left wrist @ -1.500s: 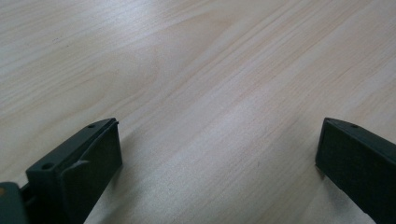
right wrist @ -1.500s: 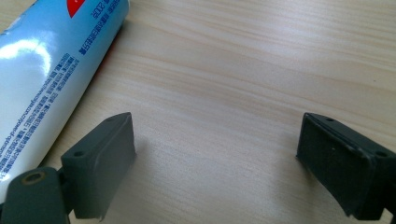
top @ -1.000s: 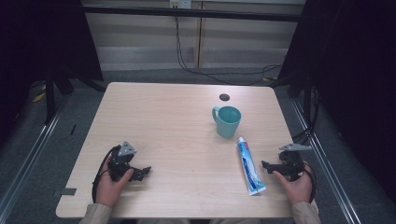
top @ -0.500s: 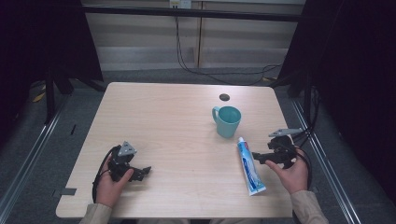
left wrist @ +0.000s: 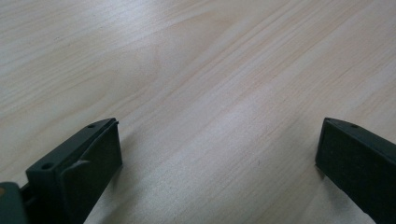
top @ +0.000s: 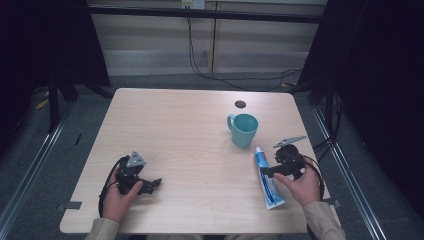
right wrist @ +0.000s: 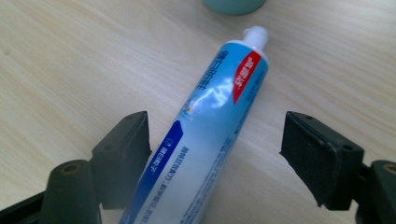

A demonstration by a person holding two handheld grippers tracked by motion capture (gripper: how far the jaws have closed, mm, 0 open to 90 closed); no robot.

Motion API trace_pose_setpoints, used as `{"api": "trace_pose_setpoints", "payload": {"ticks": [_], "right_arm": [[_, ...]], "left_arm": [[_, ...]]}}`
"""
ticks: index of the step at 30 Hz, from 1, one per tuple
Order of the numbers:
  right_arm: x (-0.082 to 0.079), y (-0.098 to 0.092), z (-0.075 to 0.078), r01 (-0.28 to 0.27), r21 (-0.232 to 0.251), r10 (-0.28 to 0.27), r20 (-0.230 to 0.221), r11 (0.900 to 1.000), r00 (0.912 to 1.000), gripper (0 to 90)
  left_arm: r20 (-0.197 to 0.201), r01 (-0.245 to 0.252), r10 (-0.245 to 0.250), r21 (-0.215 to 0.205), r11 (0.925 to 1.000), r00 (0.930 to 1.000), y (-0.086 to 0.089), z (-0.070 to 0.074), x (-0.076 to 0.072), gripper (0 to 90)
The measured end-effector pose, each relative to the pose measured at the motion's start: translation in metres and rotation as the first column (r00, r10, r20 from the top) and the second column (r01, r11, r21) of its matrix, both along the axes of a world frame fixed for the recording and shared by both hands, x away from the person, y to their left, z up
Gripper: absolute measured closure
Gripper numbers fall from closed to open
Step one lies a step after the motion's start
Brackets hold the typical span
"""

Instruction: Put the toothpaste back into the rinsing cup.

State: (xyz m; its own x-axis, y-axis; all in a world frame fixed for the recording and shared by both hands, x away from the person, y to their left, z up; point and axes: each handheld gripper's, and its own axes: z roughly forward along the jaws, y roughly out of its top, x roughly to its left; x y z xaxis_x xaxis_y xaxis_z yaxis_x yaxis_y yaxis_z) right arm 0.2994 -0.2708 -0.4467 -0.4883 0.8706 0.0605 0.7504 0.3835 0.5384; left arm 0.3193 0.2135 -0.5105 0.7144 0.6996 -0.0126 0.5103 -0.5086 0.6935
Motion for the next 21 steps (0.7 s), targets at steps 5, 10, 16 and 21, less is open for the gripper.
{"api": "trace_pose_setpoints", "payload": {"ticks": [5, 10, 16, 21], "right_arm": [[0.002, 0.011, -0.003, -0.030, -0.028, 0.029, -0.046, 0.999, 0.9985, 25.5], [0.003, 0.015, -0.005, -0.046, -0.042, 0.042, -0.084, 0.998, 0.9956, 26.3], [0.004, 0.019, -0.007, -0.044, -0.058, 0.036, -0.124, 0.997, 0.9916, 27.7], [0.004, 0.021, -0.008, -0.054, -0.082, 0.041, -0.160, 0.995, 0.9863, 28.1]], "left_arm": [[0.000, -0.003, 0.003, -0.004, 1.0000, 1.0000, 0.000, 0.000, 0.000, 0.0], [0.001, -0.002, 0.002, -0.002, 1.0000, 1.0000, 0.000, 0.000, 0.000, 0.0], [0.002, -0.001, 0.001, 0.002, 1.0000, 1.0000, 0.000, 0.000, 0.000, 0.0], [0.001, -0.001, 0.001, 0.002, 1.0000, 1.0000, 0.000, 0.000, 0.000, 0.0]]}}
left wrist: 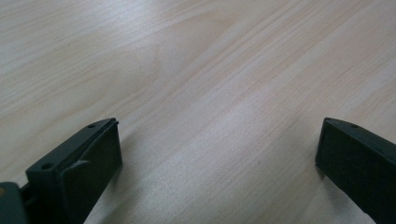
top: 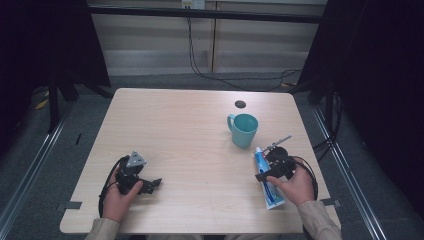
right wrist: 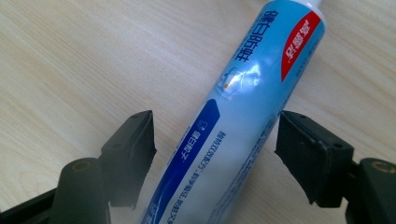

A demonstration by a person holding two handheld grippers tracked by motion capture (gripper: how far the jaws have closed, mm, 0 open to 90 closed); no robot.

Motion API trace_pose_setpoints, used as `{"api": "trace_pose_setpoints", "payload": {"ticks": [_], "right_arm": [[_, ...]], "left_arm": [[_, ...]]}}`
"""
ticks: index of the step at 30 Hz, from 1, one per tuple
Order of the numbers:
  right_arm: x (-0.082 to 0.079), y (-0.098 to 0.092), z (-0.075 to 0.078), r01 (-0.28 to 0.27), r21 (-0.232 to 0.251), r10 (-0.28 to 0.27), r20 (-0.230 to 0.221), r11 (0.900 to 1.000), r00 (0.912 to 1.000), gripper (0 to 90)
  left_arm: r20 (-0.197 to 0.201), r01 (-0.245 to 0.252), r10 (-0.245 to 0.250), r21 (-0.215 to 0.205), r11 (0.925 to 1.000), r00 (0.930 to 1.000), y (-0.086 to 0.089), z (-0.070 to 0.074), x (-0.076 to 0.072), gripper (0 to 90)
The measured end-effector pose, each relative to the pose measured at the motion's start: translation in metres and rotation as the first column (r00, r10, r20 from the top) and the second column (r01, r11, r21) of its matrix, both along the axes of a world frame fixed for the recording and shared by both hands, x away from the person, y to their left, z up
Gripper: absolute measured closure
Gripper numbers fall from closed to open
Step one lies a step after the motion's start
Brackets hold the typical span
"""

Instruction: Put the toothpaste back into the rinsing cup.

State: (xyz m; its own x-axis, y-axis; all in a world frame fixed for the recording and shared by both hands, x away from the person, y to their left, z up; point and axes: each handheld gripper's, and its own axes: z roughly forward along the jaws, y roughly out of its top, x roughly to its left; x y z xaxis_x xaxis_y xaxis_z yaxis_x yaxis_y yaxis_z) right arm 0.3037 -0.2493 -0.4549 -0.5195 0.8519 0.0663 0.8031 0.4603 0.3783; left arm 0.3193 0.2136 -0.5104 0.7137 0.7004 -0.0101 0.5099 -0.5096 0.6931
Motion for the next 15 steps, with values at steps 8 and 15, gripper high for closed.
{"api": "trace_pose_setpoints", "payload": {"ticks": [8, 15], "right_arm": [[-0.0008, -0.0015, -0.0061, -0.004, -0.008, 0.004, -0.041, 1.000, 0.9992, 29.8], [-0.0014, -0.0008, -0.0074, 0.004, -0.041, -0.007, -0.062, 0.999, 0.9981, 31.5]], "left_arm": [[0.000, -0.001, 0.001, -0.001, 1.0000, 1.0000, -0.0001, -0.0001, 0.0000, 0.0], [0.000, -0.004, 0.004, -0.005, 1.0000, 1.0000, -0.0003, -0.0002, -0.0002, 0.0]]}}
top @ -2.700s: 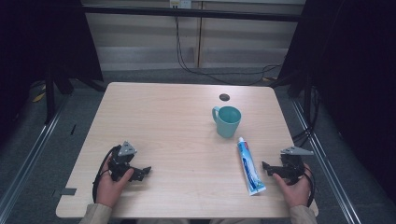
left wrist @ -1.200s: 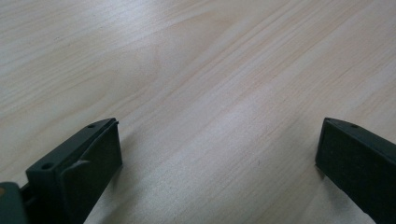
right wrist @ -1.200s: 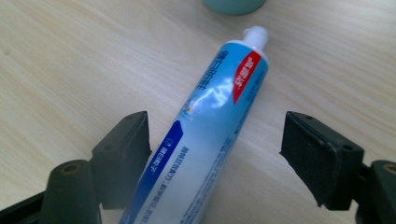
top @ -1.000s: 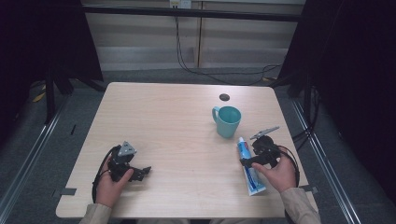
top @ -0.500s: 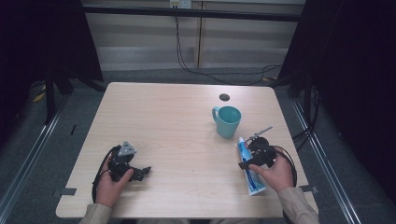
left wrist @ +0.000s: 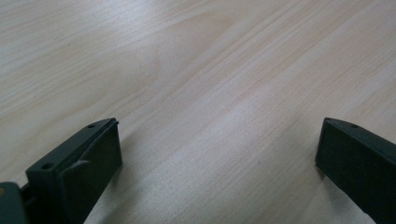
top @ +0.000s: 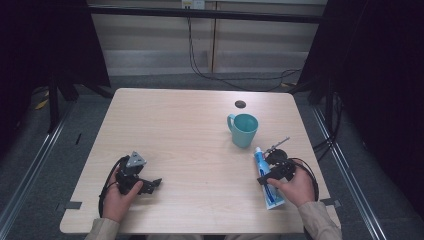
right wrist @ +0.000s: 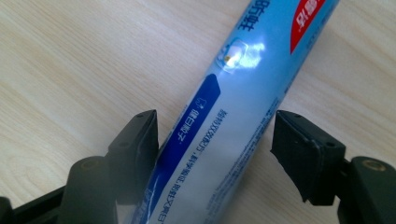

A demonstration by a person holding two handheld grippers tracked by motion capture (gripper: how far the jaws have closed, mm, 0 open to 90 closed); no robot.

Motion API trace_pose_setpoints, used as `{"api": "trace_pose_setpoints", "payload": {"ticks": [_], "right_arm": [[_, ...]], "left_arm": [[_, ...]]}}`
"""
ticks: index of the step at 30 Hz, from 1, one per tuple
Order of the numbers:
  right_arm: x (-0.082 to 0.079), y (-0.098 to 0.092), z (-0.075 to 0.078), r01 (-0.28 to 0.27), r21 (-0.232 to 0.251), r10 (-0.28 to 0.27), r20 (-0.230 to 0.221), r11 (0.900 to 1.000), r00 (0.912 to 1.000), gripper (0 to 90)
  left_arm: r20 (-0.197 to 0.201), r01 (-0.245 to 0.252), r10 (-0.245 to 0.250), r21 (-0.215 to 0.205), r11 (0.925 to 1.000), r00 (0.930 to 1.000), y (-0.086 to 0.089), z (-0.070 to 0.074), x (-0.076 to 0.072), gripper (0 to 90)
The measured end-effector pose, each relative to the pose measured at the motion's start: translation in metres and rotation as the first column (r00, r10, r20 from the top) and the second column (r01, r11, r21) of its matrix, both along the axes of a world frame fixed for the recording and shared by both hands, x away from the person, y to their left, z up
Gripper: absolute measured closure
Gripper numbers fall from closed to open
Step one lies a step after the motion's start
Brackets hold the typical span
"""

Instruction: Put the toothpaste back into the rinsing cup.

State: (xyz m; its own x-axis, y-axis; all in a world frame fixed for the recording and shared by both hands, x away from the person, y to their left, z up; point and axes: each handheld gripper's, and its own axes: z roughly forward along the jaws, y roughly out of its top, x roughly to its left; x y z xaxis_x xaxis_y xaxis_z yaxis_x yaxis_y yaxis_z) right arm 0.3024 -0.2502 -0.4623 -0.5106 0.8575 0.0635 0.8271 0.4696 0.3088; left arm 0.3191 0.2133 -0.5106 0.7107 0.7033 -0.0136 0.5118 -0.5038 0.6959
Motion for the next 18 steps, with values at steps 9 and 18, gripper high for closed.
{"api": "trace_pose_setpoints", "payload": {"ticks": [9, 18], "right_arm": [[0.002, 0.005, -0.005, 0.004, -0.045, -0.005, -0.017, 0.999, 0.9998, 31.0], [0.001, 0.009, -0.011, 0.011, -0.069, -0.014, -0.034, 0.998, 0.9993, 38.7]], "left_arm": [[0.000, 0.001, -0.001, 0.000, 1.0000, 1.0000, 0.000, 0.000, 0.000, 0.0], [0.000, 0.004, -0.004, 0.004, 1.0000, 1.0000, 0.000, 0.000, 0.000, 0.0]]}}
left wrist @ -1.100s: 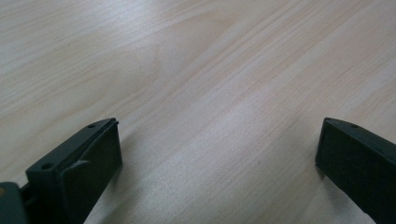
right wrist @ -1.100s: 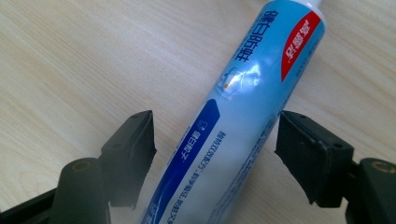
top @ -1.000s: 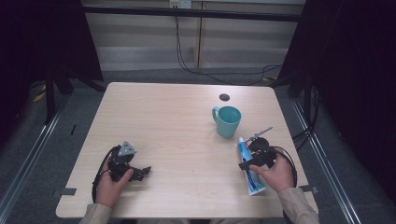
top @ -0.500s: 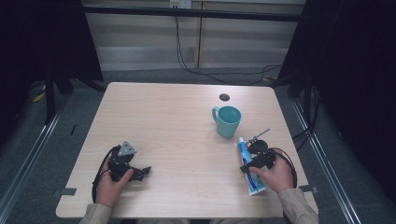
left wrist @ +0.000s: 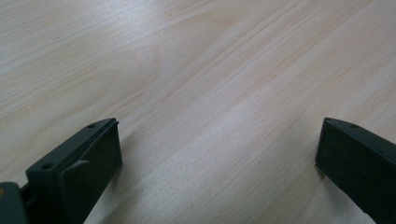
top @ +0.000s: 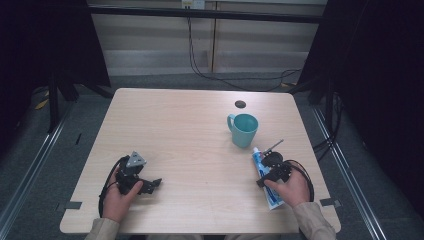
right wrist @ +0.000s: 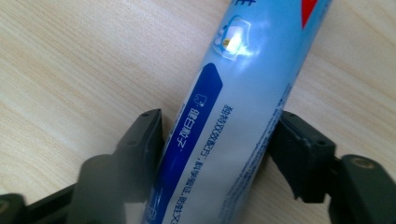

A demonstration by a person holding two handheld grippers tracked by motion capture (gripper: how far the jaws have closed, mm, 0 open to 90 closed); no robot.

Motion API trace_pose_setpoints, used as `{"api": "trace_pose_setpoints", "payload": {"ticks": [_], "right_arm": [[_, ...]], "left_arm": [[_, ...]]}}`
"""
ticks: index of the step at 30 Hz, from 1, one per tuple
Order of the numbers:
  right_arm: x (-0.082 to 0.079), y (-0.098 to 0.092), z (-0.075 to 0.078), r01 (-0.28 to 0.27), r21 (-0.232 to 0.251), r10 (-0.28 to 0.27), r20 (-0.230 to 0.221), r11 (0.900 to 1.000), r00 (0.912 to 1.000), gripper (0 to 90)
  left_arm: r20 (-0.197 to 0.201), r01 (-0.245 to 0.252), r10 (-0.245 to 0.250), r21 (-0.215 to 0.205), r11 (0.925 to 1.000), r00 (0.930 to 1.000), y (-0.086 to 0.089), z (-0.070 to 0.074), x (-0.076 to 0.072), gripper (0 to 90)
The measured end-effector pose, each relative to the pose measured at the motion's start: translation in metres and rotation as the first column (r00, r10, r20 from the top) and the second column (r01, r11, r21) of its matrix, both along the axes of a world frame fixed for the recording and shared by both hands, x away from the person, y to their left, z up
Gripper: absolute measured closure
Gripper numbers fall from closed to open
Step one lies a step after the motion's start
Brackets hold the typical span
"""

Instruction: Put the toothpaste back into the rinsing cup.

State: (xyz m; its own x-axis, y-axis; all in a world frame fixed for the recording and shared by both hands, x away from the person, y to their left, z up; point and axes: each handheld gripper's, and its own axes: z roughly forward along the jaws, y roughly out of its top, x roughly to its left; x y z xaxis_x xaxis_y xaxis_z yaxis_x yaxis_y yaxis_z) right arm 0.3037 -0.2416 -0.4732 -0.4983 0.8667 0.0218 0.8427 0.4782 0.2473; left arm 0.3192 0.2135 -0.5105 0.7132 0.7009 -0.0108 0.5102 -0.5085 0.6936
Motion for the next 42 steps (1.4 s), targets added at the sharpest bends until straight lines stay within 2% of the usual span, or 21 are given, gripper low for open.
{"api": "trace_pose_setpoints", "payload": {"ticks": [2, 3, 4, 6, 8, 12, 15, 17, 20, 24, 30, 33, 37, 39, 42], "right_arm": [[-0.001, 0.001, 0.001, 0.001, 0.001, -0.001, 0.003, 1.000, 1.0000, 46.6], [-0.001, 0.002, 0.003, -0.006, -0.005, 0.005, -0.008, 1.000, 0.9999, 59.5], [-0.001, 0.002, 0.003, -0.006, -0.005, 0.005, -0.008, 1.000, 0.9999, 59.5], [-0.002, 0.003, 0.006, -0.009, -0.034, 0.008, -0.007, 0.999, 0.9999, 68.6], [0.000, 0.004, 0.007, -0.014, -0.040, 0.014, -0.022, 0.999, 0.9997, 71.7], [0.002, 0.005, 0.009, -0.028, -0.046, 0.027, -0.034, 0.999, 0.9990, 74.2], [0.002, 0.002, 0.010, -0.032, -0.019, 0.032, -0.030, 0.999, 0.9990, 74.6], [0.002, 0.001, 0.010, -0.036, 0.019, 0.037, -0.034, 0.999, 0.9987, 74.6], [0.001, 0.002, 0.012, -0.051, 0.015, 0.051, -0.014, 0.999, 0.9986, 74.7], [0.000, 0.003, 0.020, -0.077, 0.060, 0.077, 0.000, 0.995, 0.9970, 74.7], [0.000, 0.009, 0.032, -0.127, 0.049, 0.126, 0.017, 0.991, 0.9918, 74.7], [0.002, 0.012, 0.035, -0.143, 0.054, 0.142, 0.024, 0.988, 0.9896, 74.6], [0.003, 0.017, 0.038, -0.179, 0.063, 0.178, 0.028, 0.982, 0.9837, 74.6], [0.004, 0.019, 0.039, -0.191, 0.068, 0.190, 0.029, 0.979, 0.9814, 74.6], [0.006, 0.023, 0.040, -0.214, 0.068, 0.213, 0.024, 0.974, 0.9768, 74.6]], "left_arm": [[0.000, -0.003, 0.003, -0.003, 1.0000, 1.0000, 0.000, 0.000, 0.000, 0.0], [0.000, 0.001, -0.001, 0.001, 1.0000, 1.0000, 0.000, 0.000, 0.000, 0.0], [0.000, 0.001, -0.001, 0.001, 1.0000, 1.0000, 0.000, 0.000, 0.000, 0.0], [0.001, 0.001, -0.001, 0.001, 1.0000, 1.0000, 0.000, 0.000, 0.000, 0.0], [0.001, -0.003, 0.003, -0.004, 1.0000, 1.0000, 0.000, 0.000, 0.000, 0.0], [0.000, -0.003, 0.003, -0.004, 1.0000, 1.0000, 0.000, 0.000, 0.000, 0.0], [0.000, 0.001, -0.001, 0.001, 1.0000, 1.0000, 0.000, 0.000, 0.000, 0.0], [0.000, -0.002, 0.002, -0.002, 1.0000, 1.0000, 0.000, 0.000, 0.000, 0.0], [0.001, 0.000, 0.000, 0.000, 1.0000, 1.0000, 0.000, 0.000, 0.000, 0.0], [0.000, 0.000, 0.000, -0.001, 1.0000, 1.0000, 0.000, 0.000, 0.000, 0.0], [-0.001, 0.015, -0.015, -0.005, 0.9999, 0.9999, 0.002, 0.000, 0.000, 0.2], [-0.011, 0.023, -0.022, 0.012, 0.9997, 0.9997, 0.002, 0.003, 0.002, 1.9], [-0.042, 0.046, -0.045, 0.033, 0.9984, 0.9981, 0.001, 0.008, 0.003, 10.5], [-0.065, 0.074, -0.071, 0.050, 0.9960, 0.9954, -0.001, 0.012, 0.004, 15.4], [-0.103, 0.120, -0.111, 0.087, 0.9890, 0.9885, -0.007, 0.016, 0.007, 15.8]]}}
